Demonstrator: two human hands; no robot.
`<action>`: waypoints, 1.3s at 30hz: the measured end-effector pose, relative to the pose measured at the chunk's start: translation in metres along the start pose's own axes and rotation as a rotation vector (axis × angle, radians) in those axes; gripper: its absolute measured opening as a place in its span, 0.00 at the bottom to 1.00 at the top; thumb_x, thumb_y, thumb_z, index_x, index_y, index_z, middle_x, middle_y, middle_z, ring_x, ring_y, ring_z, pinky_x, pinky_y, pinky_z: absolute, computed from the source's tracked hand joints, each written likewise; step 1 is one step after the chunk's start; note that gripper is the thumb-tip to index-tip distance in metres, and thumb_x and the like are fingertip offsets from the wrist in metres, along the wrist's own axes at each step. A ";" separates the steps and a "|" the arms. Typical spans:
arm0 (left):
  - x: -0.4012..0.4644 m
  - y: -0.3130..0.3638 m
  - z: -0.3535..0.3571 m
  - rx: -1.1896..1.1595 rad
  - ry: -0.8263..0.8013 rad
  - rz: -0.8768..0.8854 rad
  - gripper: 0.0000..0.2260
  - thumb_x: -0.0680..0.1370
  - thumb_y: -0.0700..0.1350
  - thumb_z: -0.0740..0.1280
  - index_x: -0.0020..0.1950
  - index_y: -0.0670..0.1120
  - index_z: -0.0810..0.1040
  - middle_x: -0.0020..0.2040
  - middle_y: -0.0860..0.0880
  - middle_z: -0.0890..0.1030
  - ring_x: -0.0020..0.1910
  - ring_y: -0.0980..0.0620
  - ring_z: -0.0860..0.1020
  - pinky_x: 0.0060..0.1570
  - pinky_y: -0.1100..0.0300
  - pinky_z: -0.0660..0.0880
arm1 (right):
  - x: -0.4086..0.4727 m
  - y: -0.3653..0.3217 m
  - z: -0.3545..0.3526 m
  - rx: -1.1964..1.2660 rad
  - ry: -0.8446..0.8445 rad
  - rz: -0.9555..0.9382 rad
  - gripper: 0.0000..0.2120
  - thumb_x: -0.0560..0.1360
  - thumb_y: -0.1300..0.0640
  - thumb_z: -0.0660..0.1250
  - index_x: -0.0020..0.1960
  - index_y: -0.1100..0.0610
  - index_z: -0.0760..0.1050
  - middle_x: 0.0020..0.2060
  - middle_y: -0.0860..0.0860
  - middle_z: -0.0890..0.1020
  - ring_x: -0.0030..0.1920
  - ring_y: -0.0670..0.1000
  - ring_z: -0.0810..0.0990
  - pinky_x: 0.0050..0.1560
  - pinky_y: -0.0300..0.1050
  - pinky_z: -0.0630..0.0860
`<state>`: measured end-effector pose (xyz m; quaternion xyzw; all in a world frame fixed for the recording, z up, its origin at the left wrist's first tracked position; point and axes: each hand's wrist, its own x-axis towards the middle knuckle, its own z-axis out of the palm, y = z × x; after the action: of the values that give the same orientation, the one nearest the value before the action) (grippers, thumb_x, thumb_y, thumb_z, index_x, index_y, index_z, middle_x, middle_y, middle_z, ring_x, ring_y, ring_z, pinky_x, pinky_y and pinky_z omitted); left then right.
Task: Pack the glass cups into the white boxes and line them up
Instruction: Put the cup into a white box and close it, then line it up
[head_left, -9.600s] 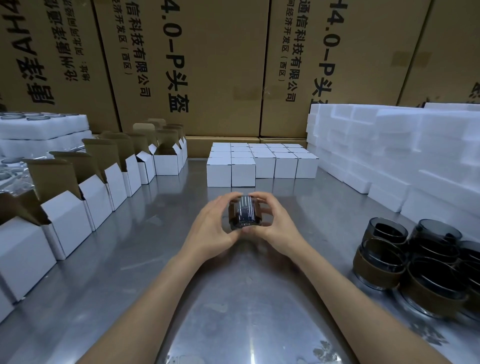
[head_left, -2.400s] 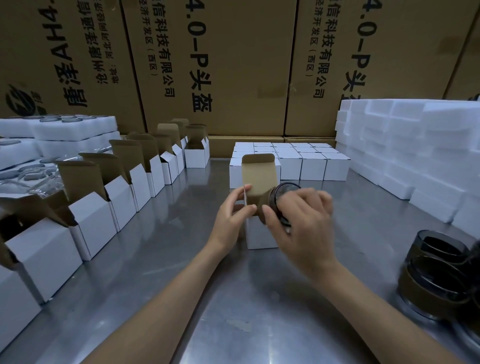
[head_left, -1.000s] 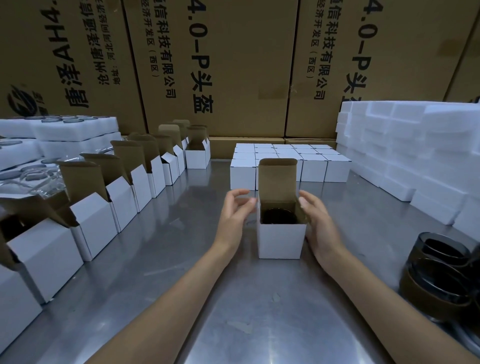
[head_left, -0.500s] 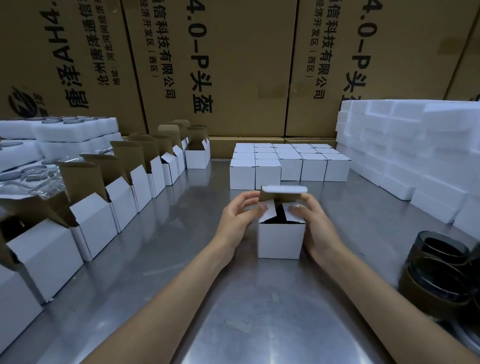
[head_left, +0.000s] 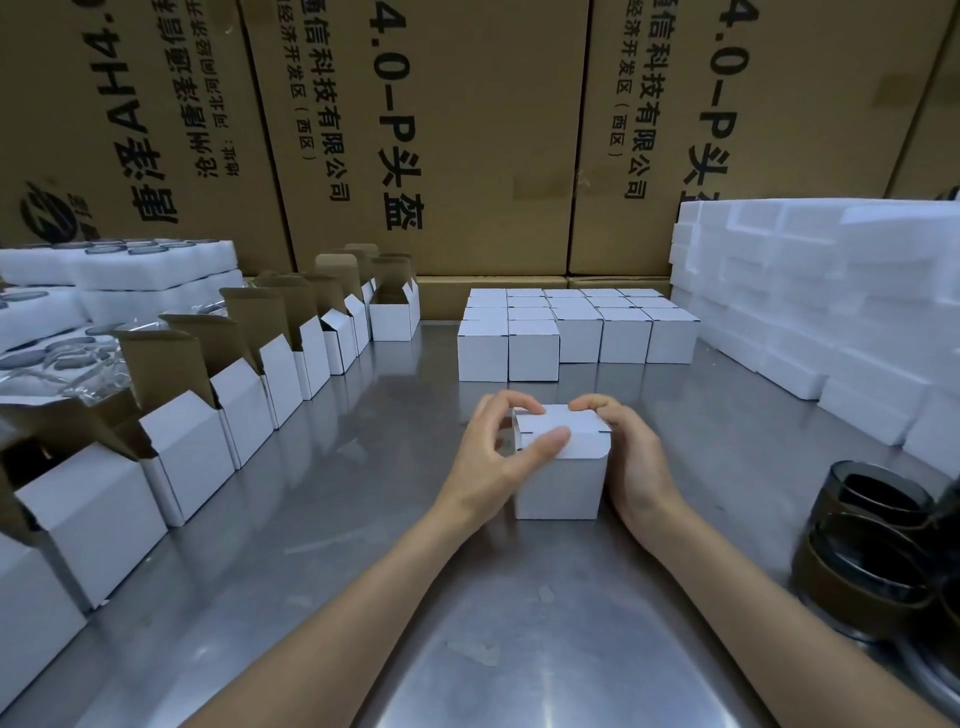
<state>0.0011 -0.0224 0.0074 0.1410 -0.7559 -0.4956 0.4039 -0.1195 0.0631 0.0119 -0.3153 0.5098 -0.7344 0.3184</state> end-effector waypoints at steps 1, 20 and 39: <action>0.000 -0.001 0.001 0.036 0.023 0.006 0.16 0.64 0.63 0.69 0.46 0.56 0.75 0.54 0.52 0.76 0.56 0.52 0.76 0.57 0.53 0.74 | 0.000 0.000 0.000 -0.010 0.005 0.009 0.07 0.64 0.49 0.63 0.38 0.51 0.77 0.40 0.55 0.79 0.41 0.54 0.76 0.38 0.46 0.70; 0.005 -0.011 -0.014 0.454 -0.026 0.210 0.19 0.74 0.66 0.57 0.58 0.61 0.78 0.59 0.62 0.74 0.60 0.63 0.72 0.57 0.62 0.71 | -0.002 0.000 -0.001 -0.202 -0.001 -0.071 0.12 0.78 0.58 0.58 0.41 0.47 0.76 0.42 0.50 0.77 0.39 0.48 0.74 0.36 0.40 0.70; 0.011 -0.013 -0.009 0.814 0.103 0.479 0.13 0.77 0.46 0.68 0.60 0.47 0.81 0.54 0.46 0.80 0.51 0.45 0.79 0.55 0.45 0.73 | 0.002 0.017 -0.006 -0.974 0.188 -0.639 0.06 0.74 0.46 0.66 0.51 0.42 0.75 0.51 0.38 0.73 0.53 0.40 0.68 0.41 0.30 0.65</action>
<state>-0.0014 -0.0410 0.0031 0.1339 -0.8789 -0.0446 0.4556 -0.1227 0.0602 -0.0052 -0.4964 0.6942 -0.5002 -0.1466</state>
